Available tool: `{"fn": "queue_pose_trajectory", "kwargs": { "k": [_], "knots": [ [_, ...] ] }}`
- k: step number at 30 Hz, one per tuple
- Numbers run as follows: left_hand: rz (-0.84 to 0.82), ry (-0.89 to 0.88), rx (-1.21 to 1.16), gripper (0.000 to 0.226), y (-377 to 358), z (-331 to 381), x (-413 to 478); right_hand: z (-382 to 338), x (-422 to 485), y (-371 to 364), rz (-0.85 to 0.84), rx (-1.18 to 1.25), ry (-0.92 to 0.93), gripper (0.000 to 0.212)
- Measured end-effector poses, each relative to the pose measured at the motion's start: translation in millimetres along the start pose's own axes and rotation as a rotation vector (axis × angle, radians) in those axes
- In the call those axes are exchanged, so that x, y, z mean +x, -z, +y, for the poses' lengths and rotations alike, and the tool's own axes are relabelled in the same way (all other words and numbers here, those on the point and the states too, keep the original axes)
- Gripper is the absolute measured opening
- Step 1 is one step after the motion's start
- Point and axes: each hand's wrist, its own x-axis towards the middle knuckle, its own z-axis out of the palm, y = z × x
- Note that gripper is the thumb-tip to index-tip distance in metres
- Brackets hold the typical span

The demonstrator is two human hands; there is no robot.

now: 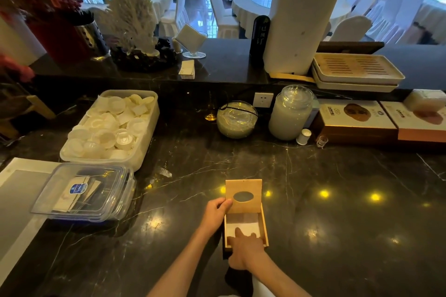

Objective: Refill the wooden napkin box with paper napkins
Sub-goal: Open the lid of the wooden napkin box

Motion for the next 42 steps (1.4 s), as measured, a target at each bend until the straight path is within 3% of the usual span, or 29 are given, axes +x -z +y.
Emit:
{"fn": "queue_pose_trajectory", "kwargs": {
  "k": [7,11,14,16,17,18,20,22,28,36,38,42],
  "knots": [
    [-0.044,0.029,-0.007,0.021,0,13,-11,1,-10,-3,0.024,0.014,0.024,0.053],
    [-0.029,0.032,-0.035,0.054,-6,13,-29,12,-17,-5,0.122,0.128,0.07,0.052],
    [0.007,0.126,-0.086,0.064,-11,6,-54,33,-35,-10,0.425,0.427,0.081,0.04],
    [0.031,0.147,-0.061,0.056,-16,-2,-74,53,-43,-17,0.735,0.677,0.025,0.028],
    [0.035,0.139,-0.045,0.05,-18,-6,-83,64,-43,-22,0.789,0.817,0.016,0.028],
    [0.038,0.132,-0.031,0.045,-21,-11,-90,73,-40,-26,0.734,0.989,0.047,0.03],
    [0.055,0.134,-0.025,0.039,-29,-16,-100,87,-33,-34,0.445,1.344,0.194,0.04],
    [0.114,0.154,-0.038,0.04,-38,-20,-103,95,-28,-42,0.313,1.43,0.321,0.049],
    [0.261,0.207,-0.014,0.041,-56,-25,-99,95,-44,-55,0.245,1.374,0.362,0.073],
    [0.167,0.166,0.041,0.035,-56,-25,-112,105,-43,-62,0.257,1.274,0.386,0.076],
    [0.102,0.154,0.087,0.037,-50,-25,-118,107,-49,-64,0.215,1.25,0.375,0.066],
    [0.04,0.193,0.214,0.039,-33,-55,-150,96,-51,-93,0.145,1.025,0.134,0.027]
  ]
}}
